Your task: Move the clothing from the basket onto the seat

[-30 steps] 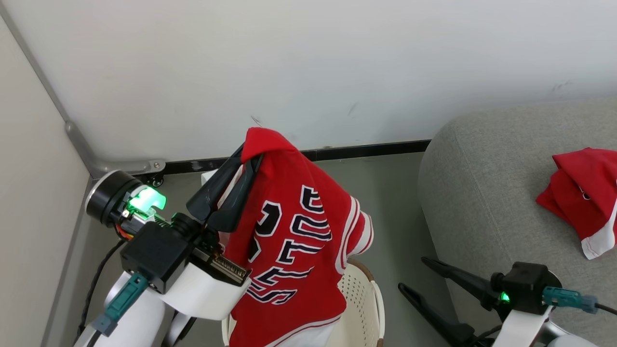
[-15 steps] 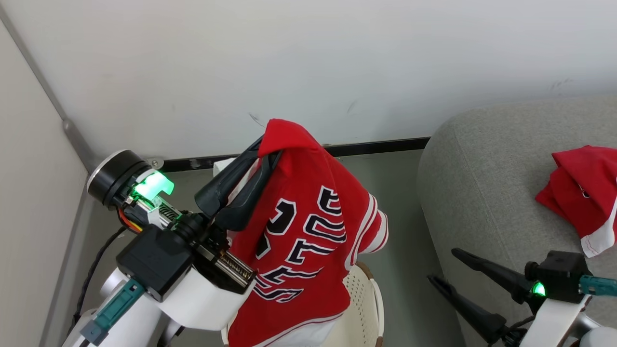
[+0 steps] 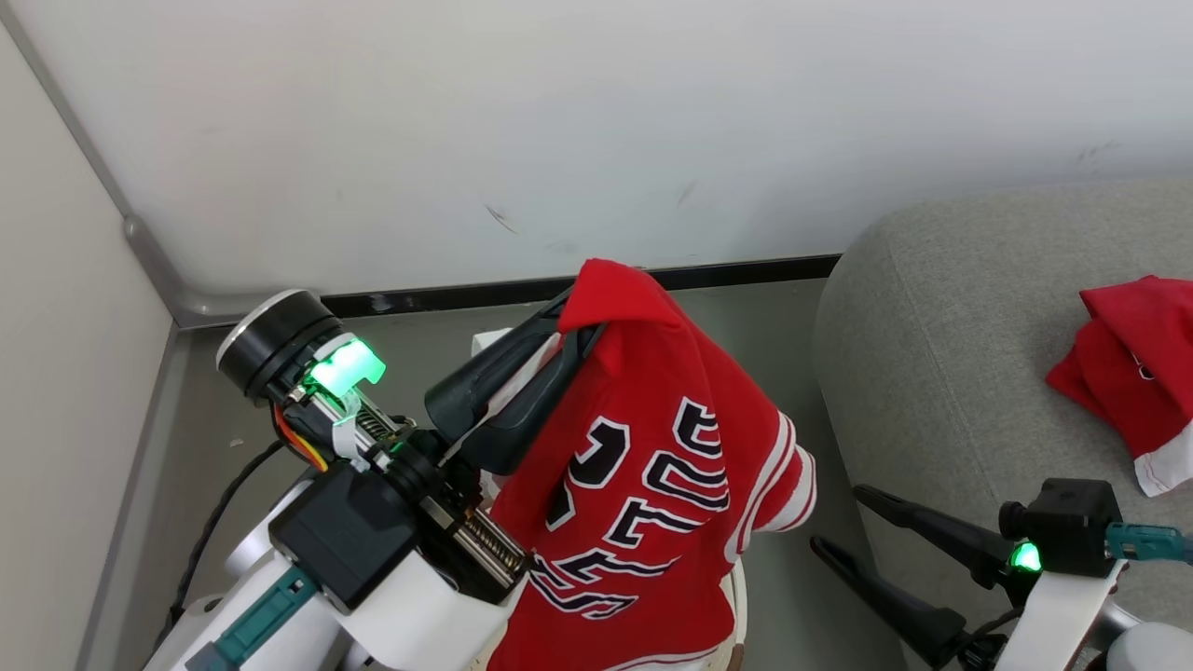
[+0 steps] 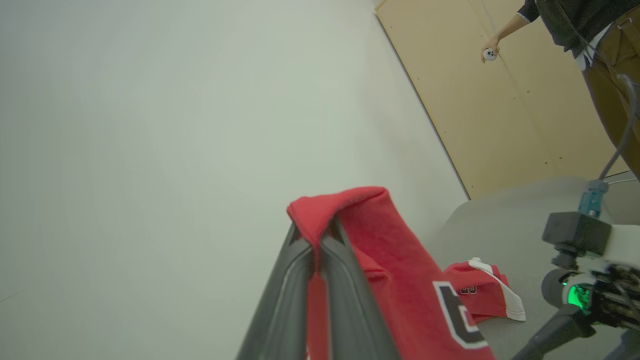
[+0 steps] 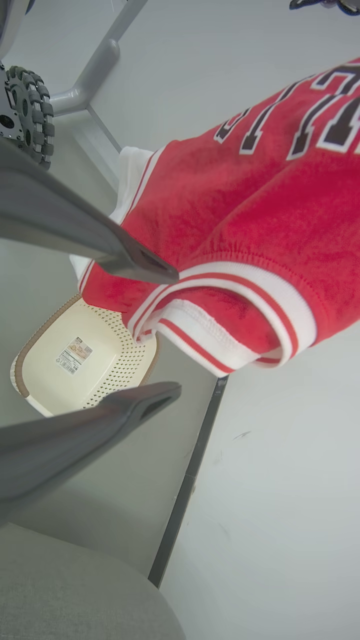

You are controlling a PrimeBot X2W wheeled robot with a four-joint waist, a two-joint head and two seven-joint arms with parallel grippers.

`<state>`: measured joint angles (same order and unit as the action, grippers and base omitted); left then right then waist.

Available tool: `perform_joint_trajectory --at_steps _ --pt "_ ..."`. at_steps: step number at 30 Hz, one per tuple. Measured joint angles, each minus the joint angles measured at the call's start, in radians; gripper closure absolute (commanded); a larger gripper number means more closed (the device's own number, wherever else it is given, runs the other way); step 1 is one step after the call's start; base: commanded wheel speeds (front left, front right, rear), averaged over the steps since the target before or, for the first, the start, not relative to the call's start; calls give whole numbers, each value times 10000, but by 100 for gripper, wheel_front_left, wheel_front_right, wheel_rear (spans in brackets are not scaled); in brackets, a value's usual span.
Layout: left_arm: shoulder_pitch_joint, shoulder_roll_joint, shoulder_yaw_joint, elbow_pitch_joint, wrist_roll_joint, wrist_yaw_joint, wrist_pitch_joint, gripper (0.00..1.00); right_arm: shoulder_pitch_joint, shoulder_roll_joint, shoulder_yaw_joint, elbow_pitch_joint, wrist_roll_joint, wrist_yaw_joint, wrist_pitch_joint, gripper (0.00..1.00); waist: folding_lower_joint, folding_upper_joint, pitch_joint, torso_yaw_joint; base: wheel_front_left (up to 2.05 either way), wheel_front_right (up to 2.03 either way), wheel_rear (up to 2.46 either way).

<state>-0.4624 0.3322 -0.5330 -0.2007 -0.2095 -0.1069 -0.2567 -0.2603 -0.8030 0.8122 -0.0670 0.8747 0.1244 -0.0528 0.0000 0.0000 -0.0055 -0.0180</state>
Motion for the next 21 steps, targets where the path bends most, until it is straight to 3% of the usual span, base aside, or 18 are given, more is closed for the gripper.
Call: perform_joint_trajectory --at_steps 15,21 --pt "-512 4 -752 -328 4 -123 -2 100 -1090 6 1346 405 556 0 104 0 0 0 182 284 0 0 0" --pt "-578 4 -1011 -337 -12 -125 -2 100 -1803 347 2349 244 550 0 280 0 0 0 262 391 0 0 0"
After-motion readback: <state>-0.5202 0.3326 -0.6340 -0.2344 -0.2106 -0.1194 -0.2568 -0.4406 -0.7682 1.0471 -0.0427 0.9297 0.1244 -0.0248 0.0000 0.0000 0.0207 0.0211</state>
